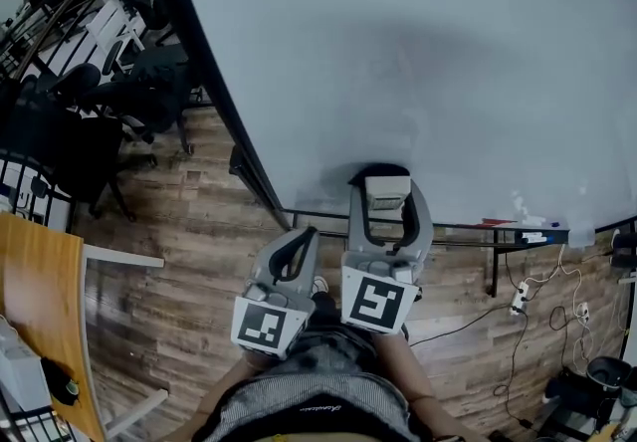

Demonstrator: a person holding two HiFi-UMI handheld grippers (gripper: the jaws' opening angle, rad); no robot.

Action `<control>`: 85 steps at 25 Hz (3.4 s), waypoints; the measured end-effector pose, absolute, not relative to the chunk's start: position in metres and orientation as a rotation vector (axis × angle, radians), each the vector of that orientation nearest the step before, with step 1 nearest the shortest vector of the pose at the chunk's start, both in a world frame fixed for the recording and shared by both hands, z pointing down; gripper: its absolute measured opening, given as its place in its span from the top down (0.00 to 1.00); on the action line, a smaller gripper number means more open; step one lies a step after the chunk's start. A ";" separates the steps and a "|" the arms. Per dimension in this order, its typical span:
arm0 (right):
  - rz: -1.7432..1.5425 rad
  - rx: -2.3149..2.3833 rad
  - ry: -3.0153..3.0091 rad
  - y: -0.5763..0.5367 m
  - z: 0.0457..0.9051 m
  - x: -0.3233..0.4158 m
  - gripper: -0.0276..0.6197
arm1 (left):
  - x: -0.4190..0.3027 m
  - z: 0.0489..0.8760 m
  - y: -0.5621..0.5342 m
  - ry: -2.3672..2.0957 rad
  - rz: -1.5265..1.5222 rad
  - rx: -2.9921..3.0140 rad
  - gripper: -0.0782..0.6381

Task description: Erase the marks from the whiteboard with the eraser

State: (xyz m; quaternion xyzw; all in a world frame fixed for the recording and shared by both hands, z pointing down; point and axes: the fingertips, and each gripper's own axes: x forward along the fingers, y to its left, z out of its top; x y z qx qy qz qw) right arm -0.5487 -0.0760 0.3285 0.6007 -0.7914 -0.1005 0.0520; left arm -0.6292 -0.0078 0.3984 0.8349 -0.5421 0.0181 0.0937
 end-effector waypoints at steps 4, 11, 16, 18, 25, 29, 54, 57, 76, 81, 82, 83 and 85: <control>-0.374 1.796 -2.347 -0.075 0.335 -0.550 0.55 | -0.635 0.402 -0.007 -1.619 0.067 2.479 0.89; -0.341 1.763 -2.295 -0.076 0.366 -0.550 0.55 | -0.626 0.406 -0.009 -1.586 0.121 2.527 0.89; -0.349 1.767 -2.318 -0.075 0.365 -0.549 0.55 | -0.616 0.406 -0.011 -1.558 0.130 2.541 0.89; -0.352 1.781 -2.324 -0.075 0.364 -0.546 0.55 | -0.612 0.406 -0.013 -1.545 0.130 2.553 0.89; -0.340 1.826 -2.304 -0.078 0.360 -0.508 0.55 | -0.584 0.410 -0.024 -1.483 0.144 2.576 0.89; -0.337 1.832 -2.294 -0.081 0.359 -0.486 0.55 | -0.561 0.410 -0.029 -1.453 0.160 2.595 0.89; -0.337 1.834 -2.341 -0.102 0.350 -0.253 0.55 | -0.296 0.411 -0.078 -1.326 0.236 2.647 0.89; -0.347 1.832 -2.360 -0.102 0.348 -0.229 0.55 | -0.274 0.408 -0.080 -1.358 0.249 2.631 0.89; -0.378 1.850 -2.309 -0.104 0.342 -0.142 0.55 | -0.210 0.413 -0.061 -1.406 0.199 2.602 0.89; -0.352 1.873 -2.246 -0.109 0.345 -0.124 0.55 | -0.190 0.410 -0.069 -1.327 0.200 2.654 0.89; -0.349 1.877 -2.235 -0.110 0.345 -0.123 0.55 | -0.188 0.409 -0.071 -1.307 0.203 2.665 0.89; -0.350 1.880 -2.223 -0.111 0.345 -0.123 0.55 | -0.186 0.408 -0.073 -1.288 0.205 2.678 0.89; -0.351 1.897 -2.201 -0.111 0.345 -0.123 0.55 | -0.183 0.405 -0.076 -1.257 0.197 2.707 0.89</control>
